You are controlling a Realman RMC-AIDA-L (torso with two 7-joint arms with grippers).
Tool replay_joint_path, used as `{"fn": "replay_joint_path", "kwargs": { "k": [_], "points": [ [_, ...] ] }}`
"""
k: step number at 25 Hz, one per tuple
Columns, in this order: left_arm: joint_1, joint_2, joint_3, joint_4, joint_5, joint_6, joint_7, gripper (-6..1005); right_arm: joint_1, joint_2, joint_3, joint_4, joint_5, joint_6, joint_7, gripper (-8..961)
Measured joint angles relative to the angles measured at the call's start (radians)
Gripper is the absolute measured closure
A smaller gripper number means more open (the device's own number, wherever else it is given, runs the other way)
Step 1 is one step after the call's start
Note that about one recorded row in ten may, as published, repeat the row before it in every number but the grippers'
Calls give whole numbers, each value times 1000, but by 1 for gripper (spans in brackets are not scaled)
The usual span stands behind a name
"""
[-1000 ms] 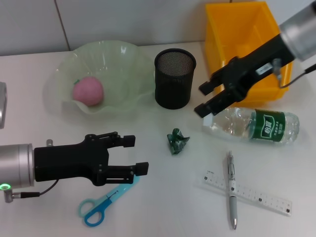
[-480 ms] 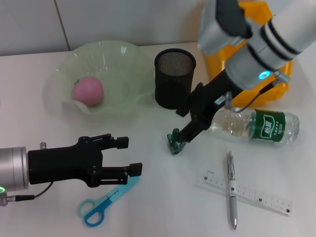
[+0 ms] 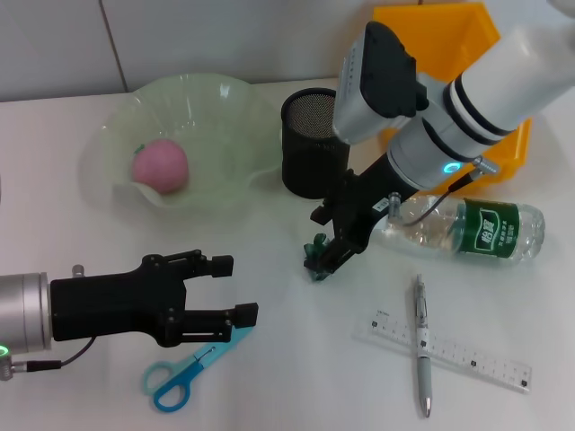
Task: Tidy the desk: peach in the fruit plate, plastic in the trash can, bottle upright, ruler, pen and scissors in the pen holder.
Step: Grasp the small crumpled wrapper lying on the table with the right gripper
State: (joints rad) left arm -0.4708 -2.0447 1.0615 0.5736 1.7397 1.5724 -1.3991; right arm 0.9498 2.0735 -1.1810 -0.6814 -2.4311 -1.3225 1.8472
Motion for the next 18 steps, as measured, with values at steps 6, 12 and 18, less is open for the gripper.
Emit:
{"fn": "replay_joint_path", "kwargs": {
  "k": [6,12,18],
  "points": [
    [0,0,0,-1,0,1,0,132,7,3,-2,50,0,40,-24,242],
    [4,0,0,-5,-1,1,0,132,6,4,-5,60,0,46,-24,249],
    [4,0,0,-5,-2,0,1,132,-1,5,-6,71,0,45,-24,256]
  ]
}}
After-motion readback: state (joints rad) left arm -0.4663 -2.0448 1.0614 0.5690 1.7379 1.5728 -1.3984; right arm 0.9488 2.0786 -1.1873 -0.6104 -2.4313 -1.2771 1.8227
